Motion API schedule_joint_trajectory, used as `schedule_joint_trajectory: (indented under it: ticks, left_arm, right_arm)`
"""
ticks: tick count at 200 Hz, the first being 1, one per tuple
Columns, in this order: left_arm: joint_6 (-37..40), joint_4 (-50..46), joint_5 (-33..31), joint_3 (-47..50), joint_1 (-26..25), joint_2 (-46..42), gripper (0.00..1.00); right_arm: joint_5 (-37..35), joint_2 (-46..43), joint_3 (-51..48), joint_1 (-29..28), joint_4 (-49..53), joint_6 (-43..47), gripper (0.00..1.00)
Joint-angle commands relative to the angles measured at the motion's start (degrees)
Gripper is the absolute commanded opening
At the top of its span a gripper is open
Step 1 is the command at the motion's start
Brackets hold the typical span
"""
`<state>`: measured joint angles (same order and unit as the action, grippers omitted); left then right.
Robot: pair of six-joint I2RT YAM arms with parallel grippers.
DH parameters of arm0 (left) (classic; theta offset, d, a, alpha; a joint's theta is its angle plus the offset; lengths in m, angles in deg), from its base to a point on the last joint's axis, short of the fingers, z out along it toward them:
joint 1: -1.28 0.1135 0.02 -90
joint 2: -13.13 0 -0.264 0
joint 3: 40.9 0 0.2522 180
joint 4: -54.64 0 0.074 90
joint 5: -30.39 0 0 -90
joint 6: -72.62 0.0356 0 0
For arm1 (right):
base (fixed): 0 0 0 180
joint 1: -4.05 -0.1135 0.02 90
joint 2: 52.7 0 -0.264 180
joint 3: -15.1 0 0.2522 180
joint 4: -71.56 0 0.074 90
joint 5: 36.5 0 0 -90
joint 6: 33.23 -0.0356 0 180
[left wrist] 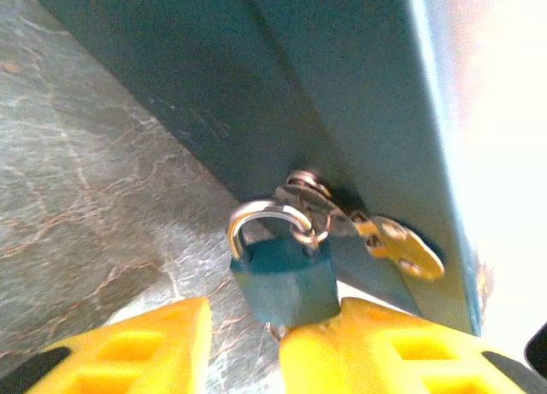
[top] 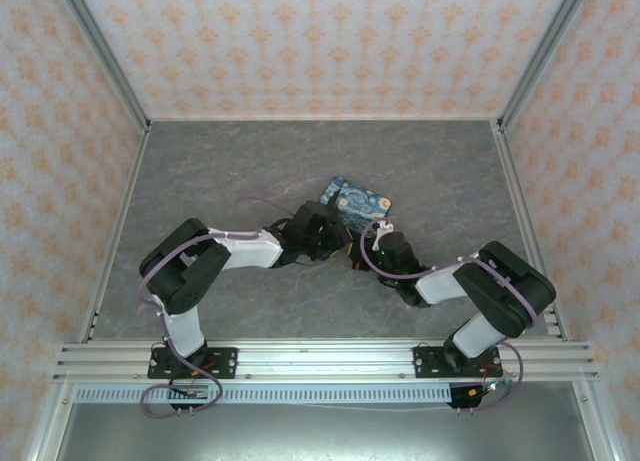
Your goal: Unlock the padlock with the key
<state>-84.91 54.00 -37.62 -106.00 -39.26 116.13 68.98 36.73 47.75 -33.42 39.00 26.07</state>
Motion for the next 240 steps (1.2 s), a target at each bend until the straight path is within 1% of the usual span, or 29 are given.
schedule_joint_trajectory:
  ticks: [1,33,58,103,127,180,205,240]
  left_arm:
    - [2.8,-3.5,-2.1,1.9,1.5,-5.1,0.48]
    - [4.2,-3.3,-3.4,4.6,3.2,-9.6,0.58]
    - [3.5,-1.0,-2.7,6.0,4.0,-10.4,0.60]
    - [-4.1,11.6,-0.1,10.3,4.2,-6.9,0.51]
    - [-6.1,15.4,1.5,10.4,3.9,-4.4,0.47]
    - [-7.9,19.8,2.0,9.7,3.0,-0.9,0.44]
    - [-8.0,20.1,1.9,8.8,2.8,0.0,0.42]
    - [-9.1,21.7,2.4,7.9,2.3,1.9,0.38]
  right_arm:
    - [0.9,0.7,-0.5,-0.2,-3.7,-3.3,0.00]
    - [1.7,0.1,-0.2,-0.3,-2.7,-5.4,0.00]
    - [2.6,-0.4,0.0,-0.3,-2.4,-6.9,0.00]
    - [4.4,-1.8,0.9,-0.3,-0.7,-13.4,0.00]
    - [5.4,-2.1,1.6,-0.3,0.7,-16.5,0.00]
    - [7.0,-2.1,2.7,-0.2,1.4,-20.7,0.00]
    - [7.3,-2.1,3.1,-0.2,1.6,-21.8,0.00]
    - [7.5,-2.3,3.3,-0.2,1.8,-23.2,0.00]
